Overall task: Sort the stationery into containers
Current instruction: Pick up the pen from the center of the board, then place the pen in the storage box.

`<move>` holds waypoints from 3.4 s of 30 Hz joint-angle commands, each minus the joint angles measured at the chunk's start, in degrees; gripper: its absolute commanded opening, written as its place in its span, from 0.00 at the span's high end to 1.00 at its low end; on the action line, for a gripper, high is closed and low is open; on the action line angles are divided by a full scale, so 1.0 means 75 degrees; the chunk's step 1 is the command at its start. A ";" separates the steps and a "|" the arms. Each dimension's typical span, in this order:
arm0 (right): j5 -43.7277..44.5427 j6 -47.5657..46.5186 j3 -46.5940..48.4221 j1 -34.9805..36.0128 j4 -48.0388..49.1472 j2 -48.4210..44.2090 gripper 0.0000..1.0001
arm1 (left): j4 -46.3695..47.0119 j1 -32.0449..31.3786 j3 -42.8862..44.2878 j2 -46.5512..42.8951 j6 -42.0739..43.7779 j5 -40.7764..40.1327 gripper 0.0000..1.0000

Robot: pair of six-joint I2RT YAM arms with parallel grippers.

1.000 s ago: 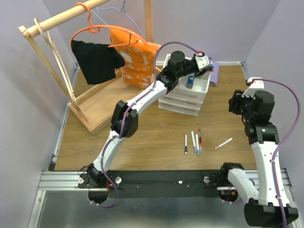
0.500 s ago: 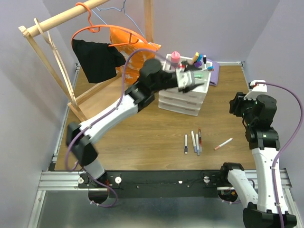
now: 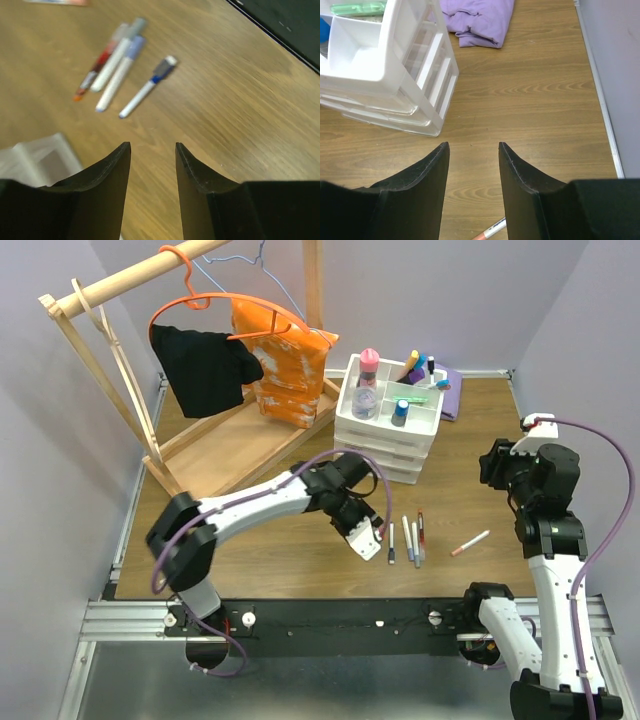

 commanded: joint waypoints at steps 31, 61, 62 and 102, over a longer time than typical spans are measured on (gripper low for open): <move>-0.0567 -0.0736 0.0483 -0.0043 -0.0884 0.0074 0.48 | -0.3207 -0.1545 0.4425 0.5043 0.3572 -0.1548 0.59; -0.0578 -0.0374 0.0647 -0.0043 -0.0603 0.0320 0.49 | 0.0377 -0.0130 0.6035 0.1823 -0.4571 0.1253 1.00; -0.0614 -0.0315 0.0694 -0.0043 -0.0510 0.0437 0.49 | 0.2406 0.0000 0.5672 0.1693 -0.5187 0.1207 1.00; -0.0309 -0.0021 0.0917 -0.0102 -0.0157 0.1399 0.50 | 0.7618 0.1572 0.8177 0.6052 -0.8627 -0.1173 0.96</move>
